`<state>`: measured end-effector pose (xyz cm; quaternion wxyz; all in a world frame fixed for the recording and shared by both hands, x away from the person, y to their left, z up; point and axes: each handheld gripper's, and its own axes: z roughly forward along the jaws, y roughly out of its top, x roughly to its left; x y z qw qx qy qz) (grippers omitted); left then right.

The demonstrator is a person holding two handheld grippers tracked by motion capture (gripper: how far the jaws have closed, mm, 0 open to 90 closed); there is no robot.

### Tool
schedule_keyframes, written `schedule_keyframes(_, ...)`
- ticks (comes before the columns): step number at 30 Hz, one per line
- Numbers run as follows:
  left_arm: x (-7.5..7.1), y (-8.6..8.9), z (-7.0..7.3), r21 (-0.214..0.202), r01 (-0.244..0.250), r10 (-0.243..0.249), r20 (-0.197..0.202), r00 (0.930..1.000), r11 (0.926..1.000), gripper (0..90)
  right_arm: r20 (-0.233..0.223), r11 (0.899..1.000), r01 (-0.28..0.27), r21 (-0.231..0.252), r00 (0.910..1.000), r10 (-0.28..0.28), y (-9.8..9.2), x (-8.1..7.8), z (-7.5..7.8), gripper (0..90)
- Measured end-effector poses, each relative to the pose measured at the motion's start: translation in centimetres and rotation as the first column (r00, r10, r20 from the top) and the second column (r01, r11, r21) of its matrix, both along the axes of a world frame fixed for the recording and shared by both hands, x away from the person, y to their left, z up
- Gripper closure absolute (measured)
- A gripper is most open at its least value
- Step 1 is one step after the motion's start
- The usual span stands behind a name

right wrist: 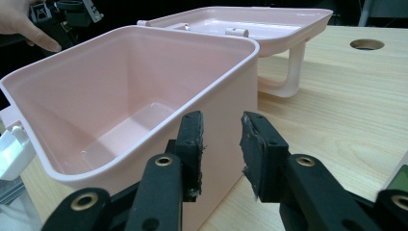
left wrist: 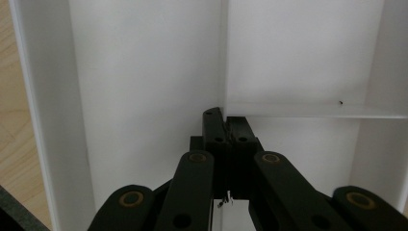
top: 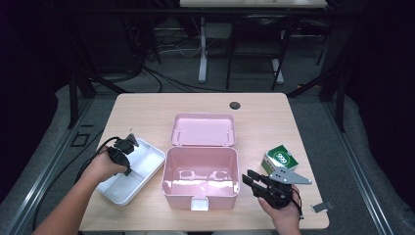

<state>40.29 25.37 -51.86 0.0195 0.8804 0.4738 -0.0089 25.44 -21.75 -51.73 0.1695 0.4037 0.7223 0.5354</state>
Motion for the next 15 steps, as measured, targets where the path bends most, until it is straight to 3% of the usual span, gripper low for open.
schedule_keyframes(15, 0.0, 0.1, -1.3, 0.007, 0.000, 0.000, -0.006, 1.0000, 1.0000, 89.3, -0.001, 1.000, 0.002, 0.002, 1.0000, -0.002, 0.0, 0.0, 0.0, 68.4)
